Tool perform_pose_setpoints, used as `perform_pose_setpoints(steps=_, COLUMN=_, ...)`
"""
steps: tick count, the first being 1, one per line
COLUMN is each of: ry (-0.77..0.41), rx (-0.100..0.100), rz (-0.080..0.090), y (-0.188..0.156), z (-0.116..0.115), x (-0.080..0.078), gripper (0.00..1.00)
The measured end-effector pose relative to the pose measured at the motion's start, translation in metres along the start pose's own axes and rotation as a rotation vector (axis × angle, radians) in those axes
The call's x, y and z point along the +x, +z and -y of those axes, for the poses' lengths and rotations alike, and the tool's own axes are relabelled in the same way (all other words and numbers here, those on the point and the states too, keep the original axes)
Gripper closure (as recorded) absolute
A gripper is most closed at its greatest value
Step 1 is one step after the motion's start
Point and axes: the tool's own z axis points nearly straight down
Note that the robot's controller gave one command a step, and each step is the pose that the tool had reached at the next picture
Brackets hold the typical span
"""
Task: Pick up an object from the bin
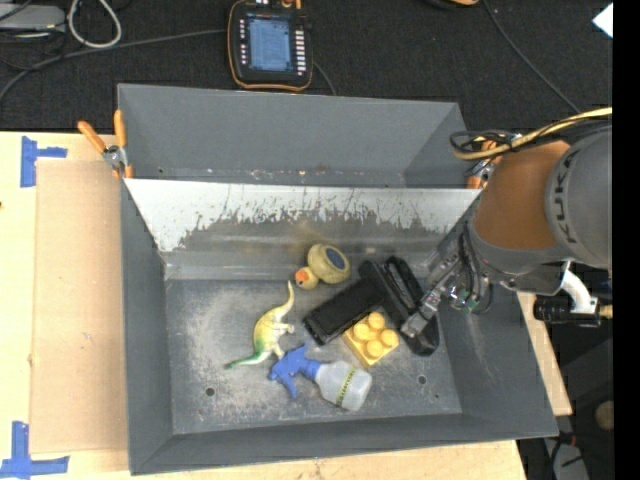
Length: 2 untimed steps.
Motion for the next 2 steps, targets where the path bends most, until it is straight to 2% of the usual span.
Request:
perform_pose_setpoints(steps=1, ry=-0.099, rx=-0.004, rz=0.015, y=0.043, z=-0.019, x=-0.005, gripper=0.00)
perform_pose_setpoints(steps=2, ry=0.246, rx=-0.001, rz=0.004, y=0.044, z=-0.035, x=0.012, gripper=1.00)
